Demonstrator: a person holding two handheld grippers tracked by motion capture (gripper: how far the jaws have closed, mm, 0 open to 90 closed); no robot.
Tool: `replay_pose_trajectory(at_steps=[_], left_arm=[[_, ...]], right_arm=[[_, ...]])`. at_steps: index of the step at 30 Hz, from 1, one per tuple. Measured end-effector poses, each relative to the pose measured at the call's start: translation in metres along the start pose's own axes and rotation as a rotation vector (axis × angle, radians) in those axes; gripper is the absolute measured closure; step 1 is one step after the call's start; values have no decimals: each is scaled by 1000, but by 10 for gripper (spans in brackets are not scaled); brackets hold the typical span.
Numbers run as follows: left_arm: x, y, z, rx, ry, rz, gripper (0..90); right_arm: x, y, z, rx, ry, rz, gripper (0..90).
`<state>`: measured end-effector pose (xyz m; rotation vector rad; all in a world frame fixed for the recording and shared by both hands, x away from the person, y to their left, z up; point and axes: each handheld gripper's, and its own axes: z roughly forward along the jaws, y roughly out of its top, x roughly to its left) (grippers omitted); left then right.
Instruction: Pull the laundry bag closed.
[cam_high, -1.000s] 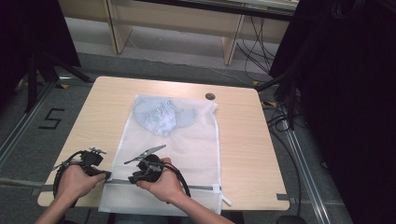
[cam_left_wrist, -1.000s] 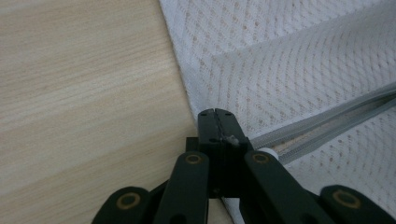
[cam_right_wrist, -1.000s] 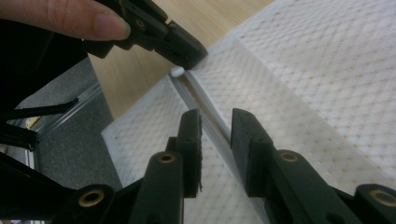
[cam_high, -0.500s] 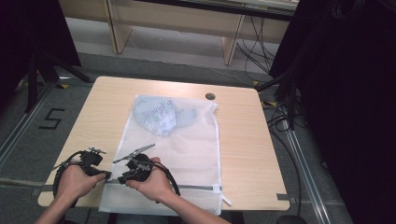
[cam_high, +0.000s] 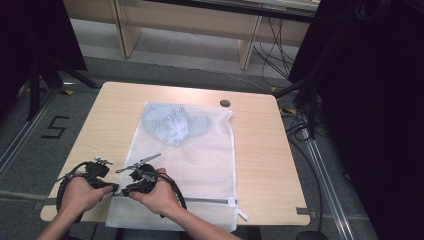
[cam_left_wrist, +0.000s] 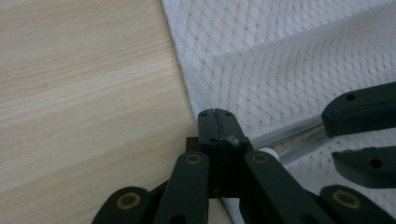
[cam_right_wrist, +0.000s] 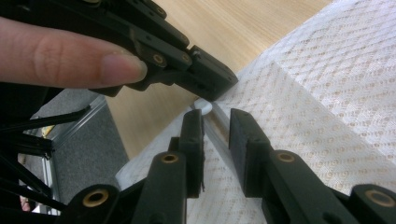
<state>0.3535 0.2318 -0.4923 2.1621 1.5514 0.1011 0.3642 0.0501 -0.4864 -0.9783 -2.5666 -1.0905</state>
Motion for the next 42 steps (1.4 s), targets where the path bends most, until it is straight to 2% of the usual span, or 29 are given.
replay_pose_trajectory(at_steps=[1,2,3,8,12,13,14,16,22,23,24,25,29,31,36,38,39,42], left_arm=[[0,0,0,0,0,-2,898],[1,0,0,4,2,14,898],[-1,-1,0,3,-1,-18,898],[1,-1,0,3,-8,-22,898],[1,-1,0,3,-10,-21,898],[2,-1,0,2,-11,-6,898],[2,0,0,-8,-11,-7,898],[3,0,0,4,-10,1,898],[3,0,-1,5,-12,-4,898],[2,0,1,-9,-4,-24,899],[2,0,1,-9,-4,-24,899],[1,-1,1,-11,-6,-49,899],[1,-1,1,-7,-6,-47,899],[4,0,-1,4,-12,-9,899],[4,0,-1,3,-13,-10,899],[4,0,0,2,-14,-13,899],[3,-1,0,-10,-15,-28,899],[3,0,0,-9,-16,-27,899]], right_arm=[[1,1,2,4,1,5,758],[1,1,3,8,-3,4,757],[1,2,4,3,3,3,756],[2,4,11,2,11,5,736],[2,5,15,9,16,21,729],[2,5,16,4,13,17,729],[2,5,17,14,13,25,729],[1,5,18,13,18,19,731],[1,5,22,16,22,22,747],[1,5,23,20,25,23,749],[1,5,23,19,25,24,752],[0,5,24,17,21,14,754],[1,5,25,22,25,23,764],[1,5,26,22,26,18,785],[1,4,27,21,14,13,827],[1,4,27,21,18,17,832],[2,4,27,18,16,17,834],[3,4,26,24,21,9,835]])
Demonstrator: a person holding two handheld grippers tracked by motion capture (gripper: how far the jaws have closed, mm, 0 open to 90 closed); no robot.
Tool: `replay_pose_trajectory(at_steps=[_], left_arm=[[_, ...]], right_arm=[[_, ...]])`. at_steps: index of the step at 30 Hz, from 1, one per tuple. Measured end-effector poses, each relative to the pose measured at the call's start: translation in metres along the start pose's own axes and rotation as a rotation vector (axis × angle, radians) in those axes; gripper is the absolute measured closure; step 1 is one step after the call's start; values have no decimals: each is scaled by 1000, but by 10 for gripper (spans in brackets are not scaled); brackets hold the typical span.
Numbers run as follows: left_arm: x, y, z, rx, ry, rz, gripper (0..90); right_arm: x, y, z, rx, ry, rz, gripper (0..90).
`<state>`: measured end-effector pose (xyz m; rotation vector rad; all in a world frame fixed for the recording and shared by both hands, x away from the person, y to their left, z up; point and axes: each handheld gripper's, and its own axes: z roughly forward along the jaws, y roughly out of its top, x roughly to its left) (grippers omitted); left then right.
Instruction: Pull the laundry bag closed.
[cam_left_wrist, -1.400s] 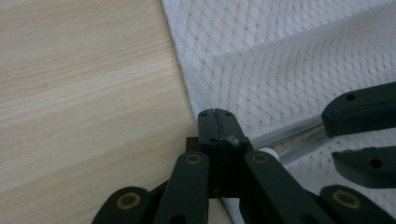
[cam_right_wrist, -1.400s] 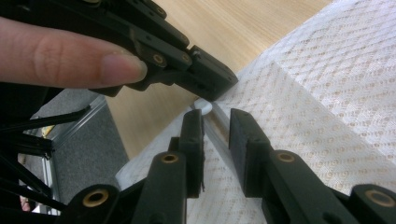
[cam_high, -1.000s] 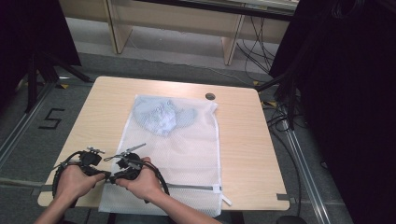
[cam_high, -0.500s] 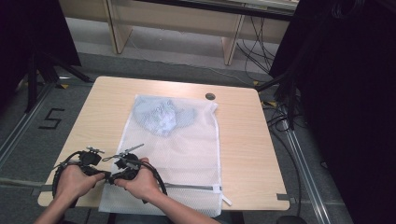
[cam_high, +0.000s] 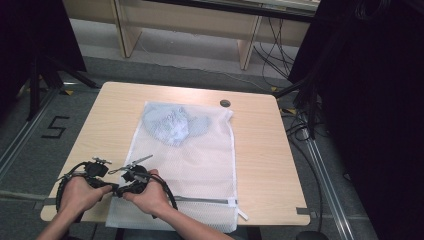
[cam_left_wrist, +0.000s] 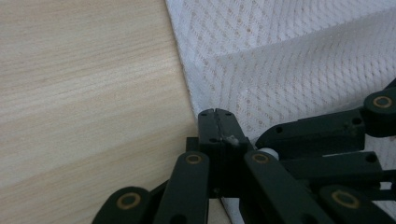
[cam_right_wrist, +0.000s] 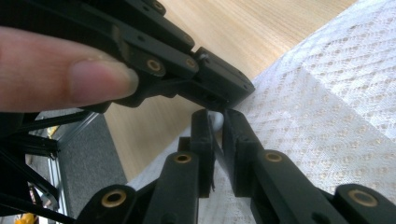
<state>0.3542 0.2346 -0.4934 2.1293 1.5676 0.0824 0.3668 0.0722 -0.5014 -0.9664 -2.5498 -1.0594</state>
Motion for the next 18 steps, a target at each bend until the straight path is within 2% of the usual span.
replay_pose_trajectory(at_steps=[3,4,7,8,10,15,16,18], left_arm=[[0,0,0,1,0,0,899],[0,0,0,7,0,8,899],[0,0,0,1,0,1,899],[1,0,-1,13,2,14,899],[1,0,-1,12,3,15,899],[0,0,0,2,1,1,899],[1,0,-1,13,3,14,899],[1,0,-1,12,3,14,899]], right_arm=[[0,0,0,5,0,-1,811],[0,0,1,-4,2,6,778],[0,1,1,-12,1,12,778],[0,1,1,-9,0,12,784],[1,2,1,-6,0,18,790],[1,2,1,0,-11,11,831],[0,2,2,-6,-8,-11,844],[2,2,2,-5,-12,4,855]])
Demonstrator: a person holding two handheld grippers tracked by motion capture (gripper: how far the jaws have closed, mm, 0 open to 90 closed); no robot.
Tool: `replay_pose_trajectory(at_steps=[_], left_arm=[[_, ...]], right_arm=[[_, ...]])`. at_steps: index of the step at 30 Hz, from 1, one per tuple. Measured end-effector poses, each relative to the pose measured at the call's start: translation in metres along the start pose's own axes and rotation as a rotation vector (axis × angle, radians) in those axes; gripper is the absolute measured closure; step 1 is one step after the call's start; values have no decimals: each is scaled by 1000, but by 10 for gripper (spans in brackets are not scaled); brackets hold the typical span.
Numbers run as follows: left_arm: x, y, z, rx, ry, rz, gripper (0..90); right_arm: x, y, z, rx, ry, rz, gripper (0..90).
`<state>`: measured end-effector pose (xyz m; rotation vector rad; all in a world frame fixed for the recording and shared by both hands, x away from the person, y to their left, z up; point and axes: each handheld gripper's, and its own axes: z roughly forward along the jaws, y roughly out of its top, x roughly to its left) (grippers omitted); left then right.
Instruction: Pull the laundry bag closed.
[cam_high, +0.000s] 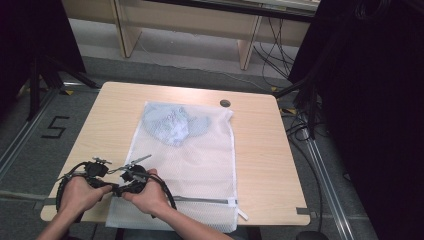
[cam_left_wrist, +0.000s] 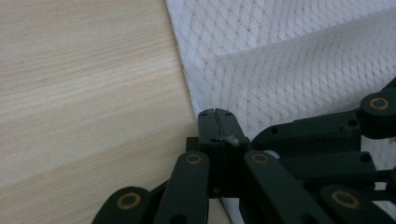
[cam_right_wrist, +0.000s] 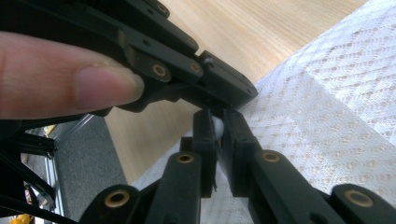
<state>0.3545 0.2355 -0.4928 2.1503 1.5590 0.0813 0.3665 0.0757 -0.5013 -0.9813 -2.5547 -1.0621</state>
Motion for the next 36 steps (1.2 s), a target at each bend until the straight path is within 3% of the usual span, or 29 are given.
replay_pose_trajectory(at_steps=[3,6,9,10,11,13,16,17,19,23,24,26,27,28,30,31,32,34,36], left_arm=[[0,0,0,1,1,2,899],[-1,0,0,1,1,2,899],[-3,-1,1,-10,7,-38,899],[-3,-1,1,-8,3,-32,899],[-1,0,1,-6,3,7,899],[-3,-1,0,2,7,-10,899],[-6,-1,1,-11,11,-9,899],[-5,-2,0,4,20,15,900],[-7,-3,2,-29,23,15,900],[-9,-2,0,2,44,50,900],[-11,-3,2,-26,45,43,900],[-11,-3,1,-14,48,53,900],[-8,-3,2,-30,47,84,900],[-9,-3,1,-22,48,74,900],[-7,-2,1,-15,36,106,900],[-9,-2,0,-5,51,93,900],[-9,-3,1,-26,54,97,900],[-9,-3,1,-23,57,96,900],[-10,-3,1,-27,61,113,900]], right_arm=[[1,0,-1,3,-2,-23,864],[2,0,-1,5,3,-14,865],[2,0,-1,2,1,-13,865],[2,0,-1,1,-6,-13,865],[2,-1,-1,-3,-2,-17,866],[3,-2,-2,-6,1,8,867],[1,-3,-2,-13,-4,-8,867],[2,-5,-4,-12,-8,18,868],[1,-6,-5,-12,-12,18,868],[-1,-9,-7,-9,-7,40,869],[-1,-9,-7,-9,-7,40,869],[0,-10,-8,-11,-2,53,869],[0,-11,-8,-19,-24,49,870],[0,-11,-8,-19,-24,49,870],[0,-12,-9,-17,-32,64,870],[-1,-11,-9,-22,-25,63,870],[-1,-11,-10,-9,-27,83,870],[-3,-10,-9,-21,-25,58,870],[-2,-10,-11,-18,-27,73,870]])
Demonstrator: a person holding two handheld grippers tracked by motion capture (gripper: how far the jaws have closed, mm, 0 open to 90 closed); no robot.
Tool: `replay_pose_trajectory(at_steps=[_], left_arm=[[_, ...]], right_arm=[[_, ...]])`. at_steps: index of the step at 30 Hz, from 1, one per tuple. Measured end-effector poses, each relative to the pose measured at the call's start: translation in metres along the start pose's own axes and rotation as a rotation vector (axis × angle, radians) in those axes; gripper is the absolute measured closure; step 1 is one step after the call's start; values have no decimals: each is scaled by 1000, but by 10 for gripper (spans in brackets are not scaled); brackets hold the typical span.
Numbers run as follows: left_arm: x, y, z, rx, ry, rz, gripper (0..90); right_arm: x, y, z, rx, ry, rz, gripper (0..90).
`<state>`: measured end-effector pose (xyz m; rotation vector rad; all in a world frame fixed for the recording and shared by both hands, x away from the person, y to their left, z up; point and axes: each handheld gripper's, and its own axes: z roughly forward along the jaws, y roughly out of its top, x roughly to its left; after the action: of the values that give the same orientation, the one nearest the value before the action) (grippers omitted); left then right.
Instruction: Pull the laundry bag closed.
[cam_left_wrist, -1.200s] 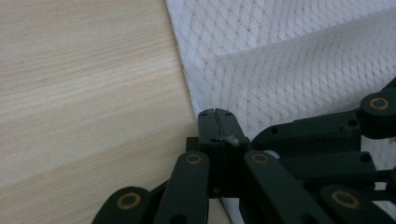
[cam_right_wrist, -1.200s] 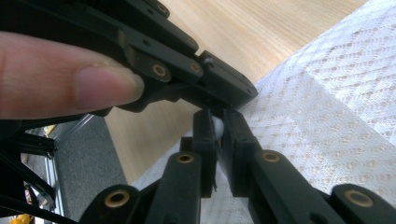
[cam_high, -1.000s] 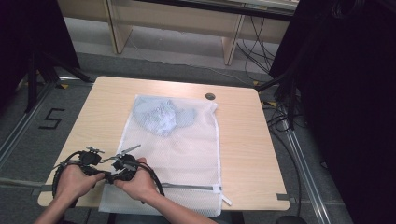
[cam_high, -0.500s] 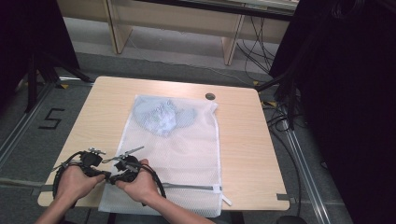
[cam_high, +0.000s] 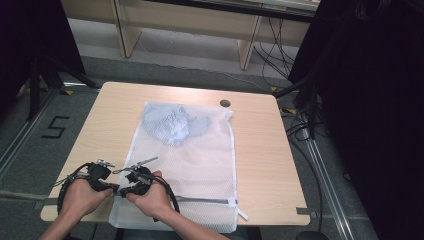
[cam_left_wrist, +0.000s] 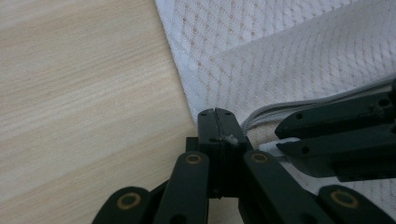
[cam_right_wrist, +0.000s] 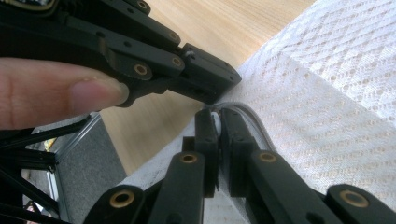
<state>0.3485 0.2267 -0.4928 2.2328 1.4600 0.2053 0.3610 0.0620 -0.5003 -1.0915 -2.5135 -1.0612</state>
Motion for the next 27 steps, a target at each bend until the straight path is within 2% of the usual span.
replay_pose_trajectory(at_steps=[2,3,4,5,6,7,8,10,11,12,13,14,15,16,17,18,20,21,22,23,25,26,27], left_arm=[[0,0,0,-6,1,-1,900],[0,0,0,-4,0,-3,900],[0,0,0,-6,-3,-4,900],[0,0,0,-6,-3,-4,900],[-1,0,1,-20,3,-22,900],[1,0,0,2,-2,6,900],[0,0,0,-1,2,2,900],[0,1,-1,22,2,0,900],[1,1,0,19,-8,-8,900],[2,1,-1,25,-7,-4,900],[1,1,-1,23,-6,-10,900],[1,1,-1,24,-6,-9,900],[1,1,-1,24,-7,-8,900],[1,1,-1,24,-7,-8,900],[1,1,-1,22,-6,-12,900],[2,1,-2,35,-7,2,900],[2,0,-1,7,-4,-5,900],[2,0,-1,10,-4,-5,900],[2,1,-3,39,0,1,900],[2,1,-3,39,0,1,900],[4,0,0,18,-23,-1,900],[4,0,0,15,-19,-5,900],[1,-1,0,12,-16,-46,900]], right_arm=[[0,0,0,-2,6,10,870],[0,0,-2,15,7,34,870],[-3,1,-3,-4,2,12,870],[-3,1,-3,-4,2,12,870],[-4,1,-4,-8,6,5,870],[-2,1,-6,6,-2,39,871],[-3,2,-9,-15,-7,-4,900],[-4,3,-10,-16,-5,-3,900],[-3,4,-11,7,-8,19,900],[-4,5,-9,-9,-8,-12,900],[-4,5,-9,-2,-6,-10,900],[-5,6,-9,9,2,-31,900],[-4,6,-8,-2,-16,-26,864],[-4,6,-8,-2,-16,-26,864],[-5,6,-8,-8,-16,-12,825],[-7,7,-8,-23,-17,-3,802],[-10,10,-8,-28,-22,8,780],[-12,11,-7,-7,-13,21,766],[-11,11,-6,-3,-5,41,762],[-11,11,-6,-3,-5,41,762],[-11,11,-3,-5,29,53,748],[-9,10,-2,3,34,80,749],[-9,10,-2,3,34,80,749]])
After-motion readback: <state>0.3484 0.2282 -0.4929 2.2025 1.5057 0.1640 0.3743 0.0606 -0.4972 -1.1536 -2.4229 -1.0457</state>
